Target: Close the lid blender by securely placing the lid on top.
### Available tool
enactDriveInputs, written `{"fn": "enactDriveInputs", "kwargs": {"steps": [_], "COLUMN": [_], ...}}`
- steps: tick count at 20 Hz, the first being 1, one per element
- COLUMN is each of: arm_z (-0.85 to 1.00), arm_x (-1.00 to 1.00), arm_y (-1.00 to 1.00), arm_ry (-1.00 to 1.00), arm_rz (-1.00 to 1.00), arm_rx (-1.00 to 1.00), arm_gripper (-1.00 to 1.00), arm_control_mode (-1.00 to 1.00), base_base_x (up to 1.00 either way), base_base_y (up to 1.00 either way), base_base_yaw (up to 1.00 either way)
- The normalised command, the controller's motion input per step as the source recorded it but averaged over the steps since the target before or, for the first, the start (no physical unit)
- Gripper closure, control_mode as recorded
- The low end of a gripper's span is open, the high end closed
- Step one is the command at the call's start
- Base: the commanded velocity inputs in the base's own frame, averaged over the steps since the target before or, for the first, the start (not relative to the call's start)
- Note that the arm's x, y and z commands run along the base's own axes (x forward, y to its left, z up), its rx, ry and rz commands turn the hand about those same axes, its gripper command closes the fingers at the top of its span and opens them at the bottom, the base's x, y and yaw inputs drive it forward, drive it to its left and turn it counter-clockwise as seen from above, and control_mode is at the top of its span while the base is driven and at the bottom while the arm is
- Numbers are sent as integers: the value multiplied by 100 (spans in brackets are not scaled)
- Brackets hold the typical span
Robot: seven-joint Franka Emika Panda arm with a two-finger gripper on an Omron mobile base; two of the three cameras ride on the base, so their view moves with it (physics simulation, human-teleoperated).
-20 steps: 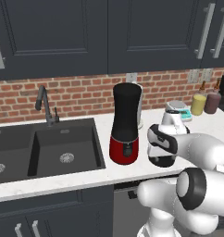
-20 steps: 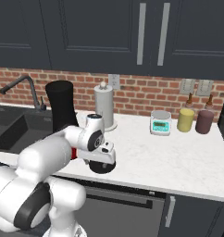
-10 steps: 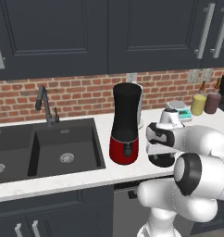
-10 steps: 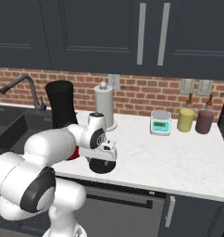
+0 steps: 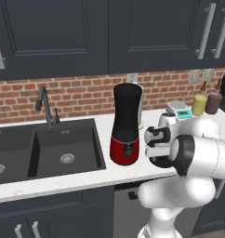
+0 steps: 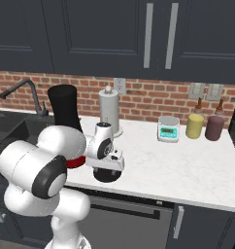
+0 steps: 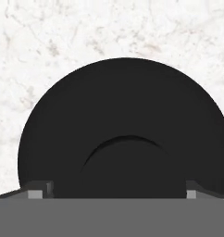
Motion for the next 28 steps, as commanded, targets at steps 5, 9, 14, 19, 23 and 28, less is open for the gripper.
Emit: {"fn": "enactDriveInputs", "kwargs": {"steps": [5, 9, 14, 19, 23, 28], "arm_z": [-16, -12, -18, -31, -5, 6], "arm_x": [16, 19, 7, -3, 0, 0], "arm_y": [-14, -2, 0, 1, 13, 1], "arm_ry": [-1, -1, -1, 0, 0, 0], "arm_rz": [3, 3, 3, 1, 0, 0], "arm_rx": [5, 6, 5, 0, 2, 3], "arm_gripper": [-100, -100, 100, 100, 100, 100], "arm_control_mode": [-100, -100, -100, -100, -100, -100], "base_base_x": [0, 0, 0, 0, 0, 0], "base_base_y": [0, 0, 0, 0, 0, 0], "base_base_yaw": [0, 0, 0, 0, 0, 0]}}
